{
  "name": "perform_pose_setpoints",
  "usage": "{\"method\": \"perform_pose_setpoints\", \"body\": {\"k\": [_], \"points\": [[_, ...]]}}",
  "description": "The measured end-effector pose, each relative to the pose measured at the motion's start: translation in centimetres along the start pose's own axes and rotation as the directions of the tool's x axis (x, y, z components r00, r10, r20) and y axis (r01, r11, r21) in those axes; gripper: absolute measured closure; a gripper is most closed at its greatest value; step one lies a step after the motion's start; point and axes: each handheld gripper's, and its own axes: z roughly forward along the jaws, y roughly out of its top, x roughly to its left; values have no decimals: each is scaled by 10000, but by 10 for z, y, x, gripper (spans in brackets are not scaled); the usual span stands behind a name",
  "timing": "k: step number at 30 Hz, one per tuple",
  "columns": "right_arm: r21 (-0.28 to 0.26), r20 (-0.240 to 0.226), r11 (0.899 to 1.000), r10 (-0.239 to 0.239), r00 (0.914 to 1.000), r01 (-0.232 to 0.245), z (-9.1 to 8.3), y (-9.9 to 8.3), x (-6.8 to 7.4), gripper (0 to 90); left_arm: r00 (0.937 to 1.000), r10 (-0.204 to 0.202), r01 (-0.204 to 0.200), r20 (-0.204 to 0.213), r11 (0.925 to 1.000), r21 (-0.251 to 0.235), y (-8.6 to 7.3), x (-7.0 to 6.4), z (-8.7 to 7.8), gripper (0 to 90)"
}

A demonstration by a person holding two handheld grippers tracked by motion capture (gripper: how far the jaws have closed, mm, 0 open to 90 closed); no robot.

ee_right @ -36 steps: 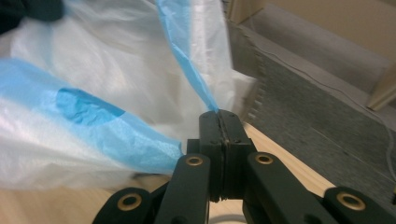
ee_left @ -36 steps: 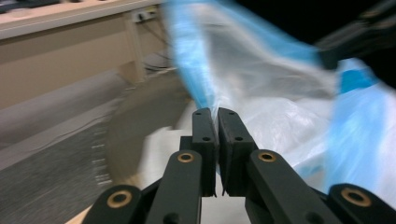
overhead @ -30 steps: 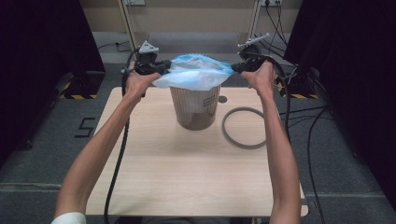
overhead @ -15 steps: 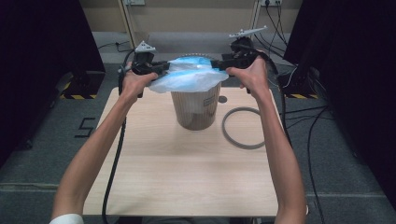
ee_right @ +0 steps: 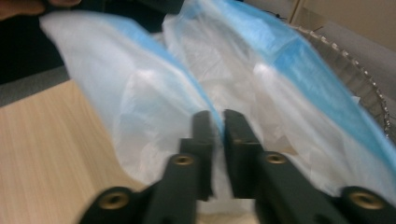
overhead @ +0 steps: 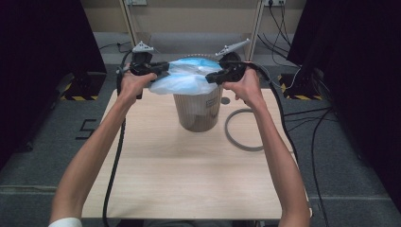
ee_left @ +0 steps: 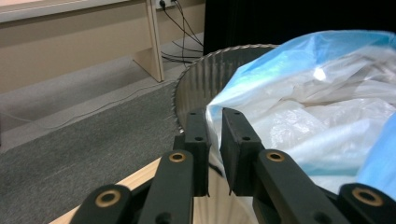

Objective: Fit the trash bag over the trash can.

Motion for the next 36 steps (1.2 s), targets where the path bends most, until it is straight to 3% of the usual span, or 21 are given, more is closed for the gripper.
{"method": "perform_pose_setpoints", "body": {"k": [5, 11, 20, 22, 24, 25, 27, 31, 33, 34, 36], "points": [[546, 322, 9979, -354, 9989, 336, -14, -16, -1, 900, 9999, -139, 138, -54, 9999, -88, -1, 5, -6, 816], [209, 238, 9992, -350, 9991, 345, -29, -34, 0, 900, 9996, -168, 167, -239, 9999, -21, -5, 12, -9, 834], [843, 233, 9964, -95, 9997, 75, -15, -61, -7, 900, 9992, -267, 271, -309, 9996, 116, -13, 20, -15, 819], [881, 198, 9961, -54, 9998, 36, -12, -64, -8, 900, 9993, -270, 272, -245, 9996, 79, -11, 20, -19, 762], [763, 167, 9971, 33, 9999, -46, -13, -64, -8, 900, 9990, -403, 404, -175, 9992, 49, -10, 19, -23, 619], [681, 168, 9977, 63, 9998, -74, -15, -63, -8, 900, 9982, -592, 592, -12, 9982, 26, -8, 19, -27, 619], [492, 228, 9987, 80, 9997, -91, -20, -61, -9, 899, 9968, -773, 777, 219, 9969, -140, -2, 13, -40, 498], [399, 267, 9992, 82, 9996, -93, -23, -58, -7, 895, 9970, -662, 680, 391, 9966, -458, 7, 3, -53, 442], [365, 243, 9993, 46, 9997, -55, -23, -56, -6, 893, 9949, -639, 699, 782, 9946, -771, 14, -8, -60, 426], [365, 243, 9993, 46, 9997, -55, -23, -56, -6, 893, 9949, -639, 699, 782, 9946, -771, 14, -8, -60, 415], [328, 261, 9995, 27, 9997, -36, -21, -54, -4, 888, 9924, -385, 480, 1168, 9957, -794, 22, -26, -61, 385]]}}
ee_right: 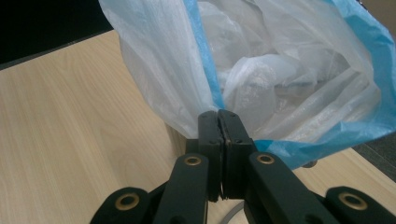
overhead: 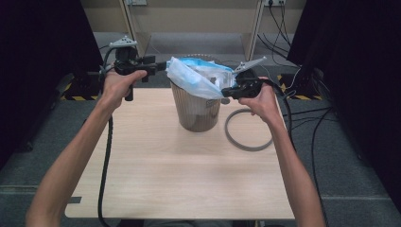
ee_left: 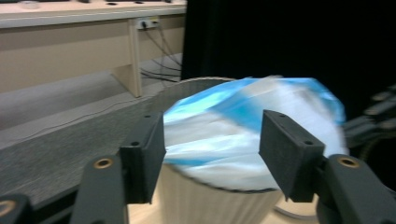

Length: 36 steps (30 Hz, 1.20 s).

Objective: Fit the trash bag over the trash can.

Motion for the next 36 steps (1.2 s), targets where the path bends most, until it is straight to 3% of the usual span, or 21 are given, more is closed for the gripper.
{"method": "perform_pose_setpoints", "body": {"k": [6, 9, 11, 12, 13, 15, 16, 17, 21, 22, 23, 24, 25, 26, 28, 30, 31, 32, 33, 34, 36], "points": [[-72, -63, 9999, 96, 9999, -96, 4, 2, 1, 878, 9987, 131, -139, 486, 9998, 163, 1, -19, 9, 358], [-142, -126, 9998, 117, 9999, -119, 5, 3, 2, 868, 9926, 694, -705, 997, 9975, 84, -11, -27, 19, 617], [-161, -116, 9997, 166, 9998, -168, 5, 2, 2, 845, 9905, 903, -893, 1037, 9959, -144, -18, -30, 21, 777], [-161, -116, 9997, 166, 9998, -168, 5, 2, 2, 845, 9905, 903, -893, 1037, 9959, -144, -18, -30, 21, 817], [-176, -12, 9995, 264, 9996, -264, 3, 2, 1, 770, 9893, 999, -986, 1059, 9950, -174, -24, -33, 21, 843], [-229, 28, 9991, 364, 9993, -363, 1, 2, 0, 730, 9873, 1081, -1067, 1161, 9941, -179, -29, -35, 20, 855], [-396, 82, 9977, 558, 9984, -554, -3, 3, -2, 665, 9851, 1140, -1130, 1285, 9935, -156, -33, -37, 19, 861], [-649, 305, 9933, 980, 9947, -959, -11, 4, -8, 574, 9826, 1252, -1245, 1375, 9921, -139, -40, -40, 17, 862], [-1139, 1053, 9840, 1492, 9832, -1371, -25, 8, -18, 501, 9772, 1380, -1392, 1616, 9903, -37, -54, -42, 13, 872], [-1139, 1053, 9840, 1492, 9832, -1371, -25, 8, -18, 501, 9772, 1380, -1392, 1616, 9903, -37, -54, -42, 13, 873], [-1225, 1977, 9798, 1802, 9636, -1581, -30, 10, -25, 460, 9762, 1444, -1476, 1618, 9890, 81, -60, -41, 12, 874], [-1225, 1977, 9798, 1802, 9636, -1581, -30, 10, -25, 460, 9762, 1444, -1476, 1618, 9890, 81, -60, -41, 12, 875], [-1115, 2412, 9749, 2145, 9465, -1925, -29, 11, -32, 442, 9768, 1401, -1439, 1622, 9895, 115, -66, -39, 12, 875], [-1066, 2375, 9733, 2232, 9454, -2031, -27, 10, -34, 442, 9781, 1338, -1376, 1596, 9904, 125, -71, -37, 12, 876], [-1034, 2258, 9716, 2314, 9463, -2129, -24, 10, -35, 445, 9793, 1302, -1342, 1552, 9908, 159, -75, -34, 12, 876], [-765, 1957, 9726, 2306, 9532, -2196, -12, 9, -36, 501, 9815, 1187, -1230, 1502, 9922, 198, -80, -30, 13, 881], [-530, 1766, 9798, 1992, 9639, -1928, -4, 9, -35, 597, 9829, 1137, -1179, 1451, 9928, 208, -84, -27, 14, 883], [-530, 1766, 9798, 1992, 9639, -1928, -4, 9, -35, 597, 9829, 1137, -1179, 1451, 9928, 208, -84, -27, 14, 883], [-194, 1740, 9850, 1722, 9696, -1715, 4, 9, -34, 688, 9835, 1146, -1196, 1403, 9924, 276, -87, -25, 14, 885], [-194, 1740, 9850, 1722, 9696, -1715, 4, 9, -34, 688, 9843, 1122, -1173, 1363, 9926, 300, -89, -24, 14, 885], [206, 1694, 9889, 1413, 9754, -1468, 12, 8, -34, 771, 9864, 1093, -1141, 1226, 9929, 327, -93, -19, 15, 888]]}}
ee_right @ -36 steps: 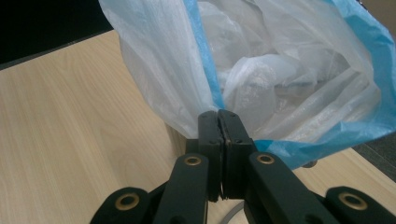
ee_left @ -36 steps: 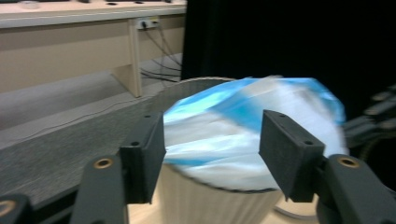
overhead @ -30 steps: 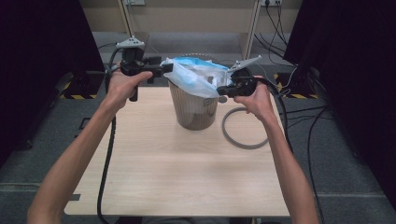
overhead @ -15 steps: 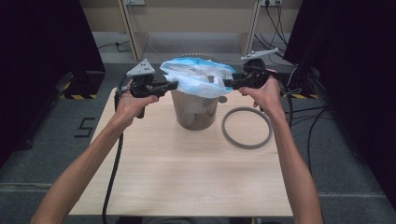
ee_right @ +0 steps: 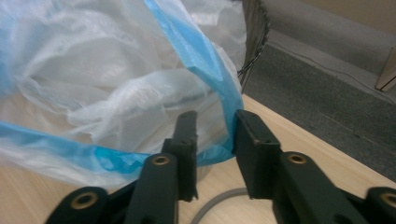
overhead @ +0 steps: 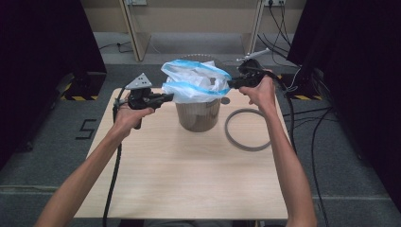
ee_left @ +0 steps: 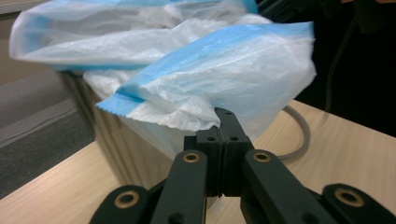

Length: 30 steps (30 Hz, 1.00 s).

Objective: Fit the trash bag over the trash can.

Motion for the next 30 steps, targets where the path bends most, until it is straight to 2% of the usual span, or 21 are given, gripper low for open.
{"method": "perform_pose_setpoints", "body": {"k": [4, 8, 9, 10, 12, 14, 15, 16, 18, 19, 22, 24, 25, 27, 28, 29, 30], "points": [[225, -255, 9987, -448, 9987, 453, 7, -2, 4, 863, 9991, -299, 299, -297, 9996, -12, -10, 12, 0, 890], [486, -322, 9965, -666, 9973, 681, 13, -5, 8, 871, 9977, -340, 342, -586, 9994, 15, -15, 19, 2, 891], [622, -249, 9949, -777, 9967, 791, 15, -6, 11, 852, 9957, -485, 480, -786, 9988, -81, -19, 26, 3, 891], [633, -236, 9945, -815, 9964, 829, 15, -6, 11, 837, 9940, -420, 416, -1013, 9991, -60, -22, 30, 3, 890], [626, -250, 9950, -761, 9968, 775, 12, -7, 13, 749, 9904, -459, 461, -1300, 9989, -12, -26, 36, 5, 890], [452, -172, 9976, -512, 9985, 520, 5, -6, 13, 651, 9882, -704, 699, -1360, 9975, -86, -29, 40, 7, 883], [452, -172, 9976, -512, 9985, 520, 5, -6, 13, 651, 9882, -704, 699, -1360, 9975, -86, -29, 40, 7, 877], [47, -262, 9989, -459, 9986, 461, -6, -3, 14, 554, 9881, -688, 683, -1379, 9976, -90, -29, 41, 7, 871], [-153, -307, 9992, -365, 9989, 360, -10, -1, 15, 523, 9881, -641, 636, -1401, 9979, -83, -28, 40, 6, 866], [-817, -350, 9963, -287, 9990, 258, -23, 7, 17, 463, 9882, -618, 609, -1403, 9981, -105, -27, 39, 6, 857], [-1154, -264, 9932, -203, 9994, 171, -27, 15, 20, 418, 9893, -549, 539, -1350, 9985, -111, -25, 37, 7, 852], [-1357, -239, 9904, -293, 9993, 258, -20, 27, 27, 403, 9890, -536, 538, -1378, 9986, -27, -26, 38, 10, 843], [-1244, -258, 9916, -383, 9989, 348, -15, 30, 29, 419, 9888, -560, 564, -1385, 9984, -6, -26, 39, 11, 841], [-1042, -295, 9914, -828, 9961, 793, -4, 36, 33, 592, 9873, -613, 621, -1468, 9981, 6, -26, 43, 12, 840], [-847, -158, 9898, -1165, 9931, 1148, 0, 38, 34, 697, 9873, -613, 621, -1468, 9981, 6, -26, 43, 12, 840], [-624, 182, 9870, -1473, 9889, 1481, 4, 40, 33, 767, 9846, -691, 700, -1604, 9975, 3, -26, 48, 14, 842], [-624, 182, 9870, -1473, 9889, 1481, 4, 40, 33, 767, 9846, -691, 700, -1604, 9975, 3, -26, 48, 14, 844]]}}
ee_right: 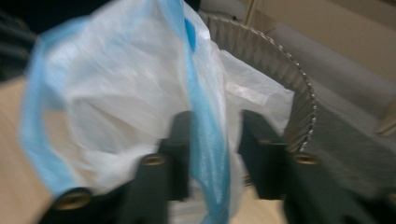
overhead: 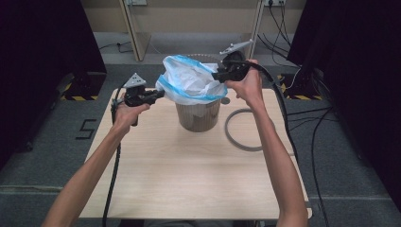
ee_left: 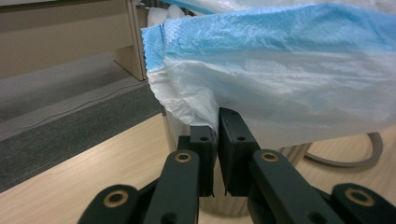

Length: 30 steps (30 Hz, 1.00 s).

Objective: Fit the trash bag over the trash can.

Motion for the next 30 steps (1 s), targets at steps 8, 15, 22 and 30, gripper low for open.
{"method": "perform_pose_setpoints", "body": {"k": [8, 15, 22, 30], "points": [[450, 797, 9966, 654, 9947, -691, 15, -10, -38, 900, 9977, -436, 438, -526, 9990, 43, 1, 21, 8, 863], [844, 612, 9915, 945, 9936, -995, 26, -36, -47, 899, 9973, -421, 434, -609, 9989, 195, -2, 24, 6, 853], [1268, 400, 9872, 927, 9949, -970, 31, -50, -47, 852, 9993, -312, 318, -199, 9990, 310, -5, 19, -9, 786], [462, 684, 9816, 1820, 9809, -1853, 5, -43, -43, 537, 9990, -384, 368, -217, 9969, -701, 16, 12, -41, 480]]}}
